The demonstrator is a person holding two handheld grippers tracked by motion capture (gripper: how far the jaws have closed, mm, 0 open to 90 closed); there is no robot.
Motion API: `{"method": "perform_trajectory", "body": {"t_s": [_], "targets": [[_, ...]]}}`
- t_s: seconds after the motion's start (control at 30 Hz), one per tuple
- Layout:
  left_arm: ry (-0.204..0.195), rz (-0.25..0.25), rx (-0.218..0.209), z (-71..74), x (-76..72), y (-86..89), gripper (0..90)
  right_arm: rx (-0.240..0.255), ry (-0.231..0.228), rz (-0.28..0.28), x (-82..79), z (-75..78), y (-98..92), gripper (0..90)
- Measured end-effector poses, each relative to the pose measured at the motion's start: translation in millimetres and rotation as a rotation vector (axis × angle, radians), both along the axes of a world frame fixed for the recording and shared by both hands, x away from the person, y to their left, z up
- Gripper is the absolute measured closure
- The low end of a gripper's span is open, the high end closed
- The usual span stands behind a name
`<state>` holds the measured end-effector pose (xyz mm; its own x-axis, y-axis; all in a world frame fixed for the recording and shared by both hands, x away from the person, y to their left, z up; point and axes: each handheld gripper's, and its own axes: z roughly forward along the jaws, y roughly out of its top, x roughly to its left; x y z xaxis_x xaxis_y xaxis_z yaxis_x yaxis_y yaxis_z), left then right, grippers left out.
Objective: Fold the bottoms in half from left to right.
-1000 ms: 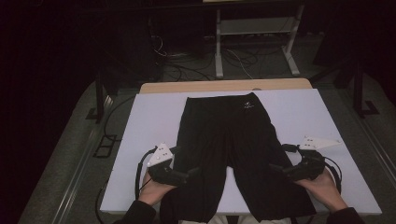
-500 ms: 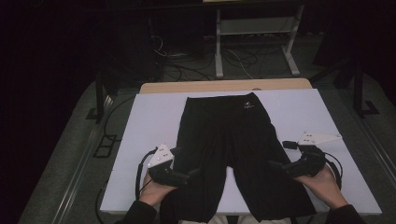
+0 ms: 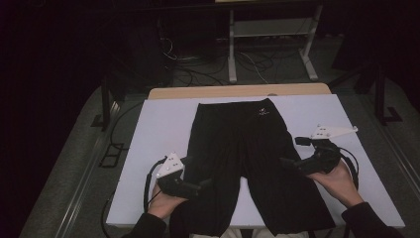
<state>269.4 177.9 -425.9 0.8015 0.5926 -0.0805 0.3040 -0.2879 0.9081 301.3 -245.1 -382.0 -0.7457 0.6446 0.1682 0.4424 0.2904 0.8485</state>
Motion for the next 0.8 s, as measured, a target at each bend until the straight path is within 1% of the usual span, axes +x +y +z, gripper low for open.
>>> {"method": "perform_trajectory", "body": {"t_s": [0.07,0.1,0.3,0.5,0.63,0.8], "targets": [[-0.001,0.0,0.0,-0.1,0.0,-0.3,0.0,-0.001,-0.002,0.001,0.9,1.7,0.9,0.0],[0.0,-0.001,0.001,0.0,-0.1,-0.4,0.0,-0.004,-0.007,0.004,3.4,5.7,2.9,0.0],[0.002,0.001,-0.001,0.0,0.2,0.2,0.0,-0.02,-0.013,0.018,12.7,14.6,9.7,0.0],[-0.002,-0.003,0.004,-0.1,0.0,-0.3,0.0,-0.03,-0.013,0.03,22.8,19.8,18.0,0.0],[0.005,-0.004,0.004,-0.5,0.2,-0.3,0.0,-0.04,-0.015,0.039,29.4,22.0,24.1,0.0],[0.004,-0.002,0.001,-0.2,0.3,0.2,0.0,-0.063,-0.01,0.058,36.6,23.5,33.9,0.0]]}}
